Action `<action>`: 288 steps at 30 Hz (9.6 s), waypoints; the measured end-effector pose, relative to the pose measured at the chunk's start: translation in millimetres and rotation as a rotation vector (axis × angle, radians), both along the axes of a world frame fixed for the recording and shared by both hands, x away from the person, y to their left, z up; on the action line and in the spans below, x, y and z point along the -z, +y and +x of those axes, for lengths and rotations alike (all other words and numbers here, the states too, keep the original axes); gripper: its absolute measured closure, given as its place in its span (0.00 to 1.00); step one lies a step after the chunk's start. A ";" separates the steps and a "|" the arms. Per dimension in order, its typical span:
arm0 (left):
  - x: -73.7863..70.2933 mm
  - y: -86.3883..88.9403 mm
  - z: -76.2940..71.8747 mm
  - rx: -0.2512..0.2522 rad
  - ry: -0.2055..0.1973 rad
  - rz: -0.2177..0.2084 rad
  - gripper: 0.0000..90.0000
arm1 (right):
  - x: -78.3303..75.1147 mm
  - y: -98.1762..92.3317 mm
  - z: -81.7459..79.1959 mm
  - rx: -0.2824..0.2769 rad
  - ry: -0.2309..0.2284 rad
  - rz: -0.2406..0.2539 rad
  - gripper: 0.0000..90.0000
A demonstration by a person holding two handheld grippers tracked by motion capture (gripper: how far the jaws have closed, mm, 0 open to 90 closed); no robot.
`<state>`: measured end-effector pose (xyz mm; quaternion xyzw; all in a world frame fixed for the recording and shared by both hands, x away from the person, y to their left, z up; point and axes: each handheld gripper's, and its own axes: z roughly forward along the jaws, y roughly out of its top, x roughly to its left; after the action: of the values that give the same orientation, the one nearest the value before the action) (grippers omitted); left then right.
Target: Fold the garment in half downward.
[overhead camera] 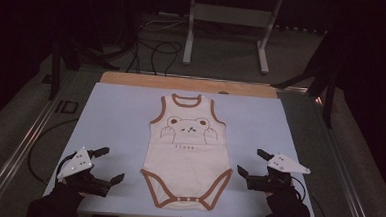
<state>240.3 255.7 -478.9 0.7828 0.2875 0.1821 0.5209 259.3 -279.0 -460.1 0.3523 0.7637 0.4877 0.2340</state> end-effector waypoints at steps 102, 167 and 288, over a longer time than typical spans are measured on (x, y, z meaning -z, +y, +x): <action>39.0 -88.7 129.6 0.000 0.293 0.271 0.51 | 56.7 53.0 127.3 -0.053 0.287 -0.152 0.51; 6.9 -81.5 101.6 0.063 0.266 0.238 1.00 | 27.2 54.9 89.6 -0.115 0.200 -0.195 1.00; -13.0 -63.5 50.0 0.101 0.294 0.256 0.01 | 10.0 53.7 28.2 -0.191 0.224 -0.111 0.10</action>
<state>290.3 192.2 -465.9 0.8742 0.2955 0.0745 0.3780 287.5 -225.3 -470.1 0.3168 0.8408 0.4226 0.1189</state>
